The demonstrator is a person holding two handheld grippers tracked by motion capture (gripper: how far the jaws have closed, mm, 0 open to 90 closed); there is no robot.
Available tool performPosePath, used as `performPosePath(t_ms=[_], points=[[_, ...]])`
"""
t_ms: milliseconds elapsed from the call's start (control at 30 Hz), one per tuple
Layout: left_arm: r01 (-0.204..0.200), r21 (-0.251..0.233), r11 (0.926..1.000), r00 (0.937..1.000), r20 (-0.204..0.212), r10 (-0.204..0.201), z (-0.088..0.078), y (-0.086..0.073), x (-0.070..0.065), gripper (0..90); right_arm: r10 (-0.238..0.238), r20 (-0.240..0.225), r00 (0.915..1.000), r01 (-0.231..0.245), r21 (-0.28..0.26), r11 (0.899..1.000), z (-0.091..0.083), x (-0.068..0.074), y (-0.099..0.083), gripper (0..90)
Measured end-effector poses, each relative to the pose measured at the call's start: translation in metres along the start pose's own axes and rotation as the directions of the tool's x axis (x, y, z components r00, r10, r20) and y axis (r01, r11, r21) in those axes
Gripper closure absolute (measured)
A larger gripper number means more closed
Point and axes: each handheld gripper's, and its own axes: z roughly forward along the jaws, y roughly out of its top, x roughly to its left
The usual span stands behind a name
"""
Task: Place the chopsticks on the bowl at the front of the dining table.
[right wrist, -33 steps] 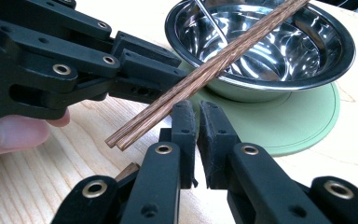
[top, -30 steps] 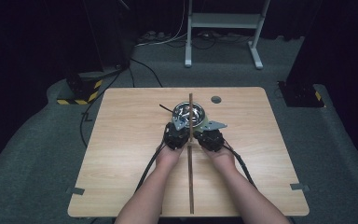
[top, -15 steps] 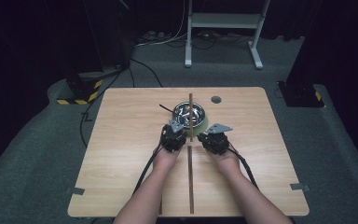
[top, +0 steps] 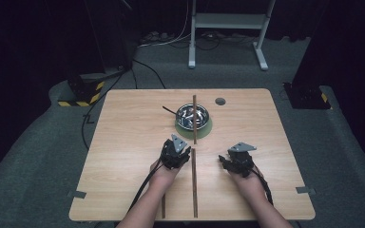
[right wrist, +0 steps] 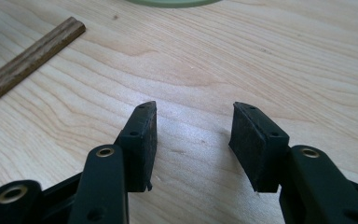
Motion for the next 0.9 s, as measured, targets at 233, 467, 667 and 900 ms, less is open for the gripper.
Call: performPosePath(t_ms=[233,467,667,900], points=[[-0.016,-0.009,0.9998,0.9996,0.021,0.017,0.003,0.000,-0.005,73.5,0.042,0.010,0.9991,-0.042,0.004,0.999,0.001,-0.002,0.000,51.3],[-0.010,-0.011,0.9999,0.9997,0.022,0.010,0.006,0.002,-0.007,76.0,0.041,0.017,0.9990,-0.041,0.001,0.999,0.001,0.000,0.000,51.4],[-0.012,-0.001,0.9999,0.9997,0.022,0.012,0.010,0.004,-0.010,77.0,0.044,0.013,0.9989,-0.044,0.006,0.999,0.001,0.000,0.001,51.8],[-0.010,-0.002,0.9999,0.9997,0.021,0.010,0.013,0.005,-0.012,78.4,0.035,0.025,0.9991,-0.035,-0.006,0.999,0.002,0.001,0.000,52.0]])
